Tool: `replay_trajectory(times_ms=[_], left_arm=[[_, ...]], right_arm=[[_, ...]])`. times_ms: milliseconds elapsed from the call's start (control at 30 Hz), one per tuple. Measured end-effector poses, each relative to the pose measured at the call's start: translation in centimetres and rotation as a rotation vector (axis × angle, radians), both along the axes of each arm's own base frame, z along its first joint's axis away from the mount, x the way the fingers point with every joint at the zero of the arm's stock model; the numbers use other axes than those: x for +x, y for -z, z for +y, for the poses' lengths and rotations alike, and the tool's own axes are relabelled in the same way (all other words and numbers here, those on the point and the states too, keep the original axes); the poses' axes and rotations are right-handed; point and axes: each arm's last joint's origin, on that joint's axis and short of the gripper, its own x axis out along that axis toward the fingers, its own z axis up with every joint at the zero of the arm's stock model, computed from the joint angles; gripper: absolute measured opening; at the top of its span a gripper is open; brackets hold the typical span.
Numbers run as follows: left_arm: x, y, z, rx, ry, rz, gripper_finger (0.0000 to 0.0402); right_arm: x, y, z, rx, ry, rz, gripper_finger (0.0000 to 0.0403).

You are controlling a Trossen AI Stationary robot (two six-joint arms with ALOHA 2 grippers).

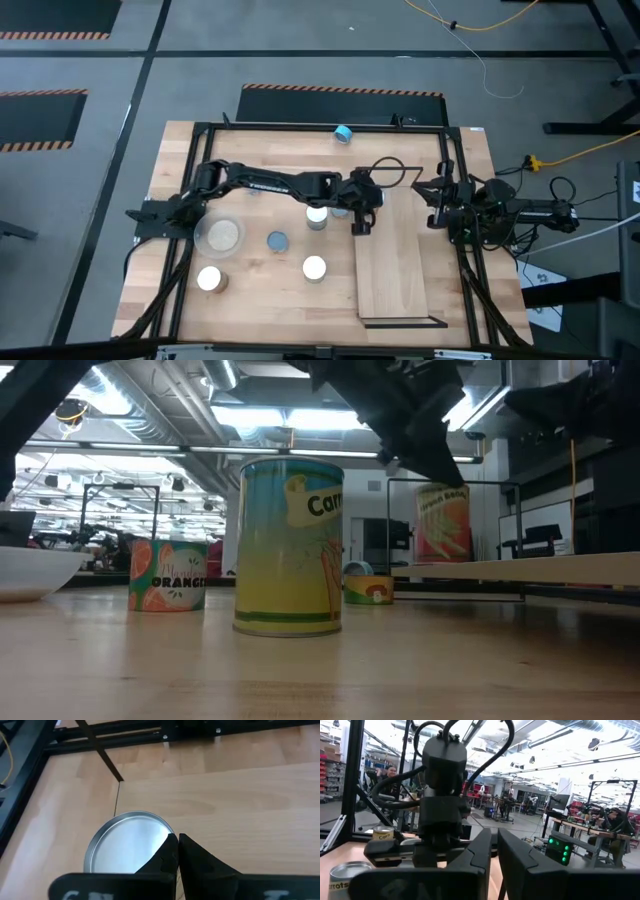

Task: Pick and place cans onto a shelf
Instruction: Put the top orange can onto the shelf

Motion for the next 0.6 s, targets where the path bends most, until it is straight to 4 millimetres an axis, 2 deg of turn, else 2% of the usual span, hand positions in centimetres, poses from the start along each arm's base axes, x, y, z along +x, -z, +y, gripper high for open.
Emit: replay_trajectory(times_ms=[200,600], left_arm=[[0.00,0.03,0.09,0.014,-0.019,0.001,0.0003],[0.00,0.03,0.10,0.013,-0.020,0.001,0.0045]], right_arm=[[0.05,0.18,0.00,0.000,0.000,0.019,0.0039],[0.05,0.19,0.00,0.000,0.000,0.021,0.0039]])
